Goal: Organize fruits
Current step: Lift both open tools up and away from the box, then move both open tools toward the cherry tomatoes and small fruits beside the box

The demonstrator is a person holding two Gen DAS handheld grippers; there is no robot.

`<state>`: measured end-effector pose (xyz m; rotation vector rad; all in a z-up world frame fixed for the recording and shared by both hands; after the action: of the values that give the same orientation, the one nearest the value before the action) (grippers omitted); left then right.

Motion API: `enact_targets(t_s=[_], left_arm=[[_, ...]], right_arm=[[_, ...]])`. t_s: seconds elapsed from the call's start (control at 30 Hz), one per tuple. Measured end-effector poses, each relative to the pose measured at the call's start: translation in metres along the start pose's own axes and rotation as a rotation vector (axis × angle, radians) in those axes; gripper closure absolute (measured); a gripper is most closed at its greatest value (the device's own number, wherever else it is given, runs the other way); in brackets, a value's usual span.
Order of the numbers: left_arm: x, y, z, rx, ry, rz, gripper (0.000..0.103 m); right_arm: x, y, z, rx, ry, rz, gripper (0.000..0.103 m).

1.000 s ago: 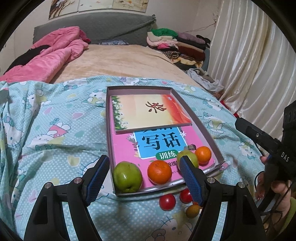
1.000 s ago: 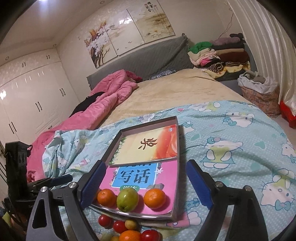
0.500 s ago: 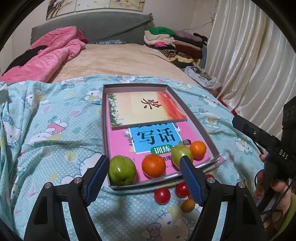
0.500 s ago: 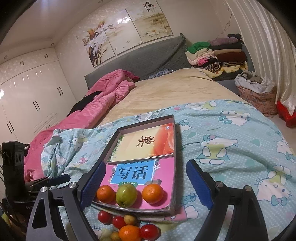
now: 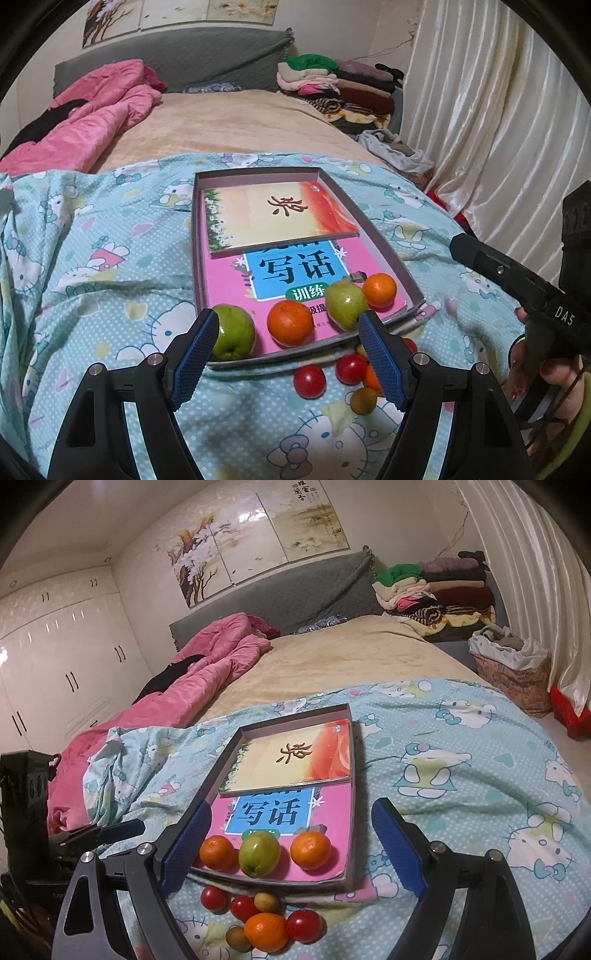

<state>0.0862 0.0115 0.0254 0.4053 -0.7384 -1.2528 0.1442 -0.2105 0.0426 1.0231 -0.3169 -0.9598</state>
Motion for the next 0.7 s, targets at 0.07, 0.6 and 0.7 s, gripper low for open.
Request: enact_targets(t_s=[0.07, 0.6, 0.7], left_arm=[[0.003, -0.002, 0.000, -0.005, 0.002, -0.010, 0.024], [0.014, -0.017, -0.006, -0.074, 0.014, -0.043, 0.024], [0.013, -0.022, -0.006, -0.095, 0.002, -0.036, 0.024]], right_arm=[[-0.002, -0.002, 0.000, -0.011, 0.023, -0.001, 0.015], [-0.023, -0.015, -0.006, -0.116, -0.019, 0.099, 0.015], [-0.022, -0.018, -0.007, -0.133, -0.020, 0.086, 0.015]])
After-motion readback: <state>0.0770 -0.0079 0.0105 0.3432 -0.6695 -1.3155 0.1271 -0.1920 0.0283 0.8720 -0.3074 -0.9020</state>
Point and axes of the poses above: each gripper's, at about its wrist camera, not at the fingertips, and z roughly against the way its jaws point, x to its right, y to its top, the point moved 1 cm from there along -z, roughly the way its jaws point, and after that the axes turned 9 degrees about z, right-handed, at the moved point
